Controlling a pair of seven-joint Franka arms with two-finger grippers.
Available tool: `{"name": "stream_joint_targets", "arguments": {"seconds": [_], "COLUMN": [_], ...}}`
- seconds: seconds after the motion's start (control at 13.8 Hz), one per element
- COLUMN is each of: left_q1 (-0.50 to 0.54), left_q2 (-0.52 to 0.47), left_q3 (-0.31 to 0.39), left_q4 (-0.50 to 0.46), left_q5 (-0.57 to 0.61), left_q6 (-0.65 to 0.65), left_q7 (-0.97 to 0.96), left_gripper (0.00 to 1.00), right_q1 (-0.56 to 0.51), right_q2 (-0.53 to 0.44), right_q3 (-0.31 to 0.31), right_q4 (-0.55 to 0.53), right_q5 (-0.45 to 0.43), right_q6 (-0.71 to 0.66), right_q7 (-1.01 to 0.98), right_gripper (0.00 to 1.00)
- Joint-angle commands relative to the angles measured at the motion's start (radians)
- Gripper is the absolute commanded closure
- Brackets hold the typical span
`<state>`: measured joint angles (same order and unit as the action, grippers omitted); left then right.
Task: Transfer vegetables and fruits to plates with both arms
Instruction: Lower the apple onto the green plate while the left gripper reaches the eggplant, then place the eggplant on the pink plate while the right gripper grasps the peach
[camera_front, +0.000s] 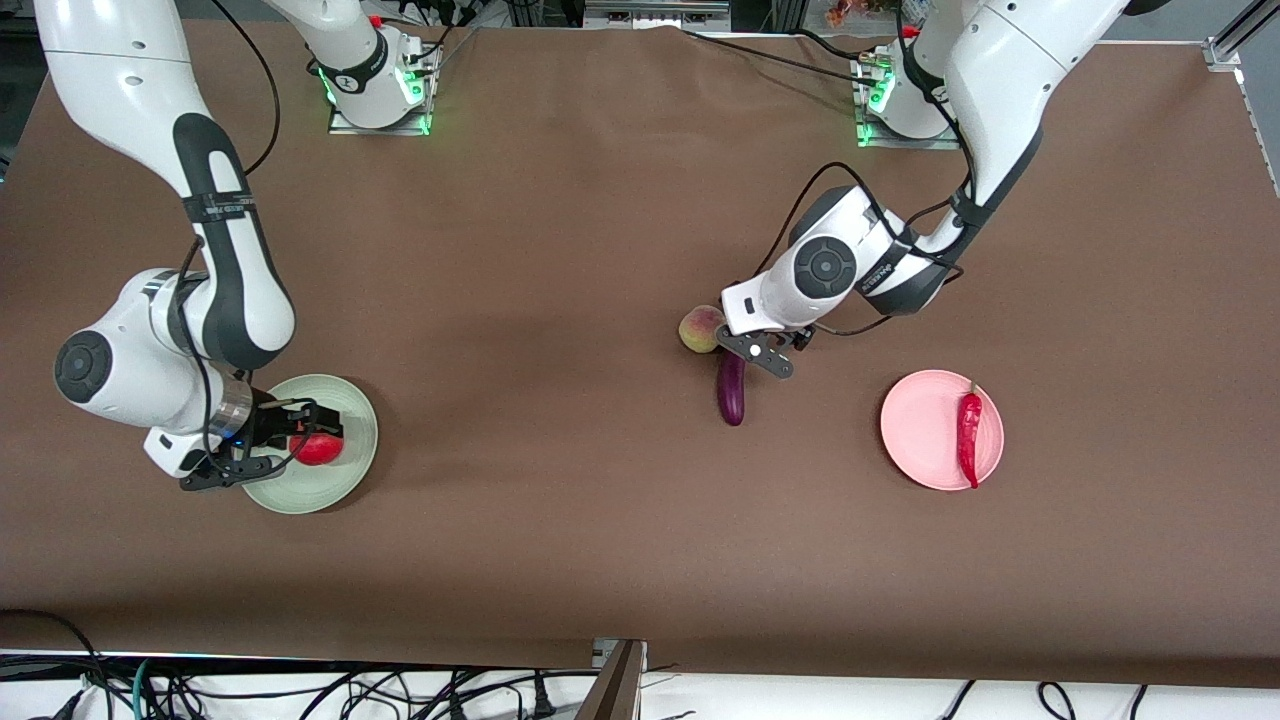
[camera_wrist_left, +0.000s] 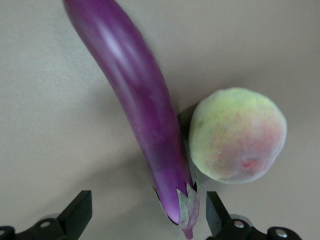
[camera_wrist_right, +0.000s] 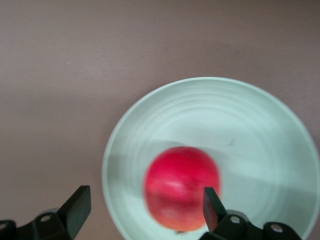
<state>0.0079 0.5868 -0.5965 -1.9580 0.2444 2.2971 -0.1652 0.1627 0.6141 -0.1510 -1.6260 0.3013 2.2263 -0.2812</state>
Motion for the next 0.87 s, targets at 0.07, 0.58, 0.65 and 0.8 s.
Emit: {"name": "stream_joint_targets", "arguments": {"seconds": [0.07, 0.58, 0.65, 0.8], "left_q1": [-0.023, -0.034, -0.031, -0.003], "left_q2": [-0.004, 0.055, 0.044, 0.016], "left_q3": [-0.003, 0.004, 0.004, 0.001], "left_q4": [-0.03, -0.029, -0.027, -0.025], "left_q5": [0.076, 0.17, 0.17, 0.17], "left_q6": [0.016, 0.111, 0.101, 0.043], "left_q7": [0.001, -0.016, -0.014, -0.007], "left_gripper": [0.04, 0.57, 0.82, 1.0], "right_q1": [0.085, 0.377, 0.423, 0.477], "right_q2": [-0.013, 0.015, 0.035, 0.085], "right_q3": [0.001, 0.002, 0.001, 0.001], "right_q4": [0.092, 0.11, 0.118, 0.165], "right_q5": [0.016, 0.019, 0.018, 0.016], "right_q6": [-0.137, -0.078, -0.035, 0.018], "right_q7": [0.294, 0.961, 1.046, 1.17], "right_gripper": [0.01, 0.01, 0.01, 0.01]}}
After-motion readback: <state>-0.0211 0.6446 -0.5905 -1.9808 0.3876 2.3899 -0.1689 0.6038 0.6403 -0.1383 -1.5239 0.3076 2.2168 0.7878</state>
